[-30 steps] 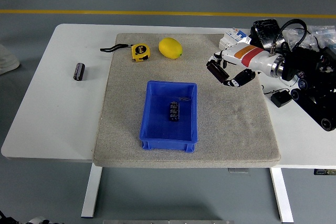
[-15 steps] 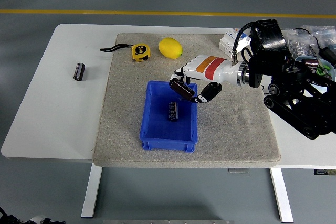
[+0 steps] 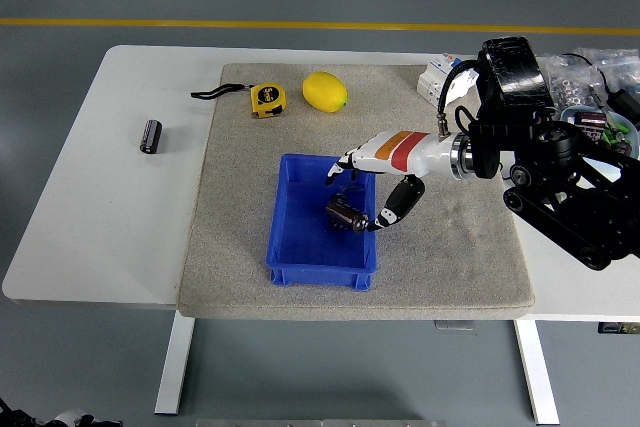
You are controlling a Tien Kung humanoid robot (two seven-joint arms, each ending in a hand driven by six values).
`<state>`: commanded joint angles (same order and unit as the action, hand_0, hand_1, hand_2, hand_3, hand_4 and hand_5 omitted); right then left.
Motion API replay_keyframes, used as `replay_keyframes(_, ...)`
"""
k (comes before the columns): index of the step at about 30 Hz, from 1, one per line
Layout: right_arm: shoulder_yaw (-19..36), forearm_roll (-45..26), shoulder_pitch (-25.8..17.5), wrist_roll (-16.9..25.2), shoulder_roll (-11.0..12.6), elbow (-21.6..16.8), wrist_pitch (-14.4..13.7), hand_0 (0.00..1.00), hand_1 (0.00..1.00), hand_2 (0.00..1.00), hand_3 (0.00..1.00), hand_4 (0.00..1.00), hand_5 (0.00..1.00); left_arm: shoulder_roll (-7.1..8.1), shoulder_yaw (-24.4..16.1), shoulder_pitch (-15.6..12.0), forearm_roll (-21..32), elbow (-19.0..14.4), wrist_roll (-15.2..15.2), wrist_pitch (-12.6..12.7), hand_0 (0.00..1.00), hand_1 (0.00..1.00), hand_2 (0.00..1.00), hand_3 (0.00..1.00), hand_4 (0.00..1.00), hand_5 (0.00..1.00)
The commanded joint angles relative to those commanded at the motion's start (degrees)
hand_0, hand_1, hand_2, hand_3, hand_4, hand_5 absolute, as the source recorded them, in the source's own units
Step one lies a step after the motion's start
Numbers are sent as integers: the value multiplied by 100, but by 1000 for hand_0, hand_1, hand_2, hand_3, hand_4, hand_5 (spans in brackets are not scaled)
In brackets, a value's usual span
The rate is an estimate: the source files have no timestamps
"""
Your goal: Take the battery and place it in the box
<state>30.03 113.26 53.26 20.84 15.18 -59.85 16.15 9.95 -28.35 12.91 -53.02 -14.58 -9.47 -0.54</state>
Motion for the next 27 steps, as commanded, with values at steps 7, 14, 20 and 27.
replay_keyframes(7, 155, 49, -17, 21, 14, 7, -85, 692, 735, 898, 902, 998, 306, -8, 33, 10, 86, -28, -19, -6, 746, 699, 702, 565, 605, 528)
replay_keyframes(14, 696, 82, 123, 43, 289, -34, -293, 691, 724, 879, 893, 998, 303, -17, 83, -5, 200, -17, 3, 20, 746, 700, 701, 565, 603, 526)
replay_keyframes(20, 1182, -426, 188, 243, 554, 237, -662, 683, 716, 847, 873, 998, 307, -13, 90, -5, 203, 12, 36, 32, 746, 700, 701, 564, 602, 526)
replay_keyframes(27, 1615, -1985, -165, 110, 1144, 71, -696, 722, 734, 834, 865, 998, 382, -31, 301, -32, 404, 41, 158, 78, 746, 701, 701, 564, 600, 525)
